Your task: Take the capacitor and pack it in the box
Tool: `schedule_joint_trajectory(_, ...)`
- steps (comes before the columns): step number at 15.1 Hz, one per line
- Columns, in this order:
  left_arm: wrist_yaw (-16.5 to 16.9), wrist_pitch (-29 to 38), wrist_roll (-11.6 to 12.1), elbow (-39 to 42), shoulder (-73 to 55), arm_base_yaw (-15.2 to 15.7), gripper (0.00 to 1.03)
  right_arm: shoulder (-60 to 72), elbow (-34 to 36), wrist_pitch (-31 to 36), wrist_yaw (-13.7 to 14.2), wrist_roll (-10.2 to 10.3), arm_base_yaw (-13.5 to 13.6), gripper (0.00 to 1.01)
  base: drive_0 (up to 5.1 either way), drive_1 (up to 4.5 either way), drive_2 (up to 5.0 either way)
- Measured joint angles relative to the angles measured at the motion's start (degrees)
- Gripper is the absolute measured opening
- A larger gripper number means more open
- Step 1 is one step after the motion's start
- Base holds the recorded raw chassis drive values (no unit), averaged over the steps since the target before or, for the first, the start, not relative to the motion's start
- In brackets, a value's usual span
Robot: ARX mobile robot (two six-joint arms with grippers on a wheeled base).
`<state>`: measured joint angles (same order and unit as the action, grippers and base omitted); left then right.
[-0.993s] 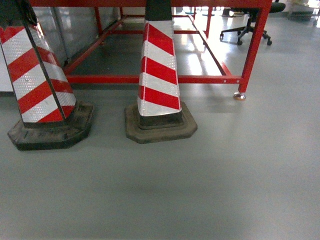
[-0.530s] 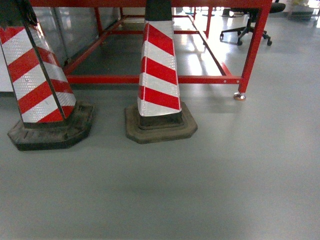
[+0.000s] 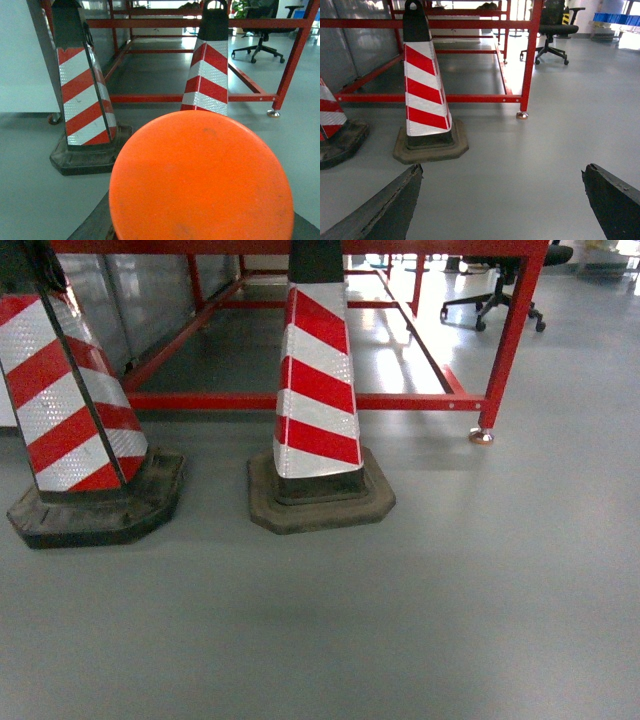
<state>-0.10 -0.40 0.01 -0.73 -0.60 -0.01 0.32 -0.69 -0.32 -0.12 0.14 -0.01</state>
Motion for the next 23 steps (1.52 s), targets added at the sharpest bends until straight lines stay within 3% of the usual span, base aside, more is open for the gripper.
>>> schedule_joint_trajectory(23, 0.04, 0.04, 0.00, 0.00, 0.00, 0.00, 0.44, 0.00, 0.00, 0.09, 0.00, 0.00, 0.00, 0.98, 0.0, 2.46, -2.5)
